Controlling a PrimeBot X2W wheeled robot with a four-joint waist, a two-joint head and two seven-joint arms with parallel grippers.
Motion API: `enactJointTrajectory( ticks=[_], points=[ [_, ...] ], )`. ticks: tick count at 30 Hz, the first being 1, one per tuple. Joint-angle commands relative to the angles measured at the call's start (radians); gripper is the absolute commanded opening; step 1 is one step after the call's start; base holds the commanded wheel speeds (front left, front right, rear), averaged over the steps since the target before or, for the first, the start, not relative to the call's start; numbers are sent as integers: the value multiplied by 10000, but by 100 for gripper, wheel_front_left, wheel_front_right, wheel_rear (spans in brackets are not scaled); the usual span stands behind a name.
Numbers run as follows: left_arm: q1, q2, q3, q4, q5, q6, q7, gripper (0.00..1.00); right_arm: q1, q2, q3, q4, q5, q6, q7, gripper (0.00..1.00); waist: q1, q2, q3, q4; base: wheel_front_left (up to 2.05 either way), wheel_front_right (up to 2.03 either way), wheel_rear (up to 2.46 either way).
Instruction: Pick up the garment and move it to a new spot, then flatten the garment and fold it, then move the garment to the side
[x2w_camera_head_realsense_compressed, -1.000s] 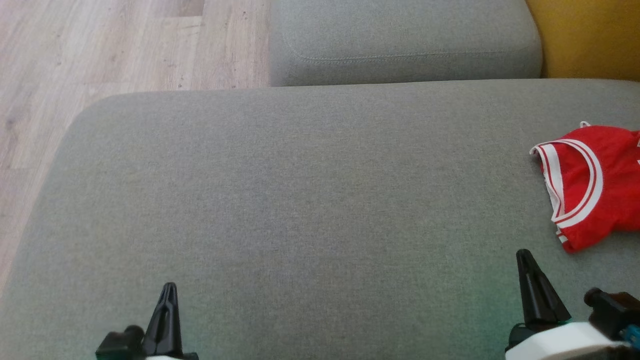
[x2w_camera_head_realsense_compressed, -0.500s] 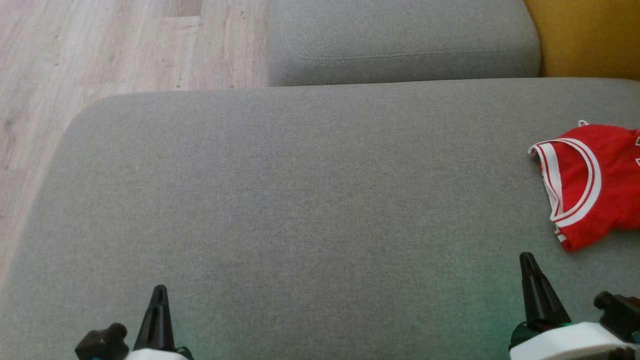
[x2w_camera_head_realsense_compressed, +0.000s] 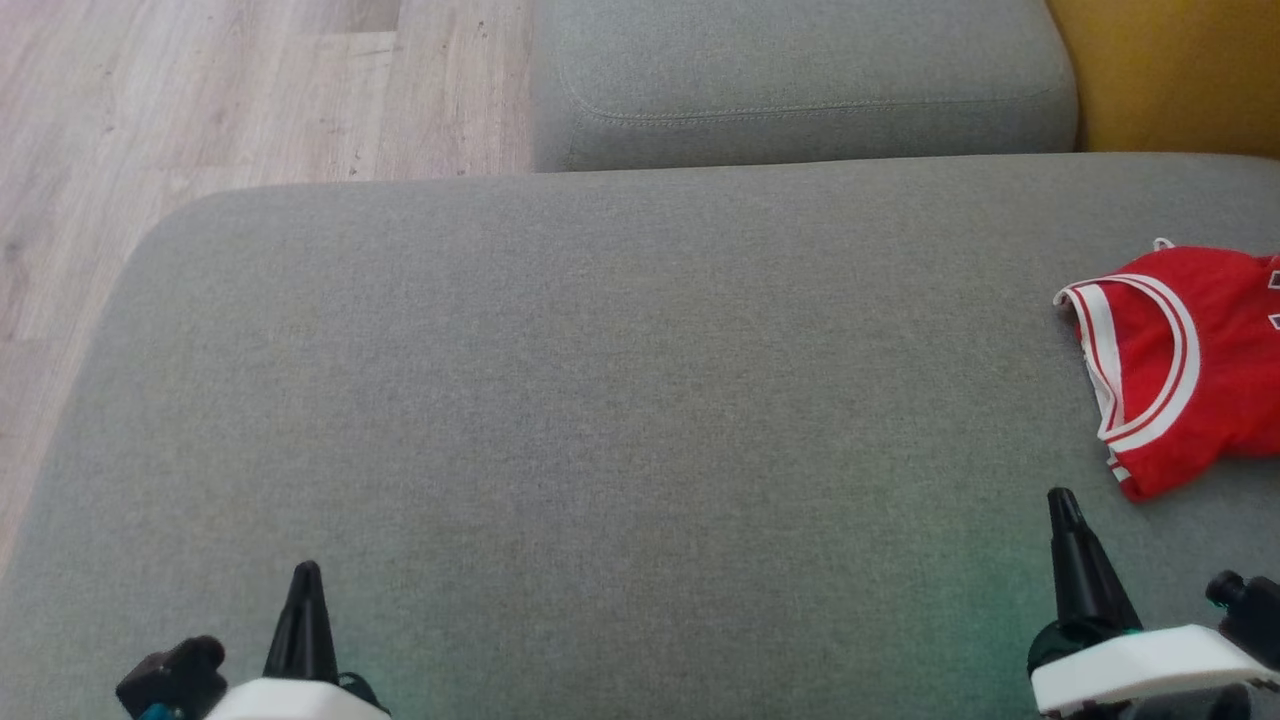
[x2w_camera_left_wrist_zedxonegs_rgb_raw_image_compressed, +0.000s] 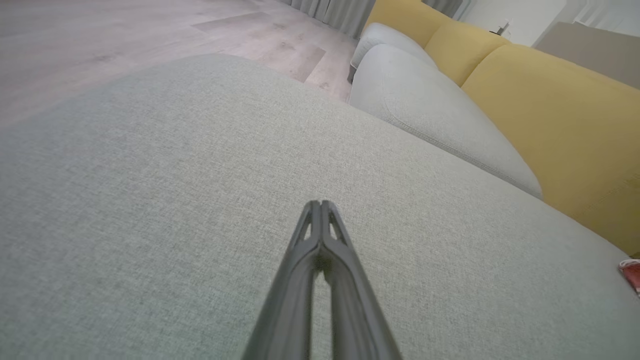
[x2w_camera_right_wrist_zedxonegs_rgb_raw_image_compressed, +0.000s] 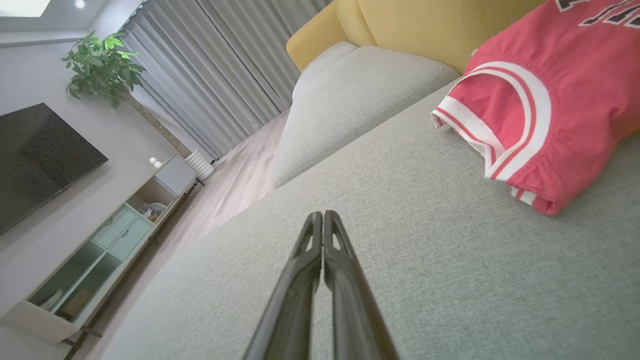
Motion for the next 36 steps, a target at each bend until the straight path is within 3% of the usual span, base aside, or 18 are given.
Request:
enactJointTrajectory(
  ticks=[1,36],
  points=[
    [-586,-17,345,-232,-305,-143,66,0,-498,-206,-7,-213,384,-2,70,0,0,0,2,-5,0,0,0],
    [-1164,-623,1543,51,-3636,-1097,843,0,-1433,-303,-191,699,4222,-3,297,0,0,0,35,-107,0,0,0]
  ],
)
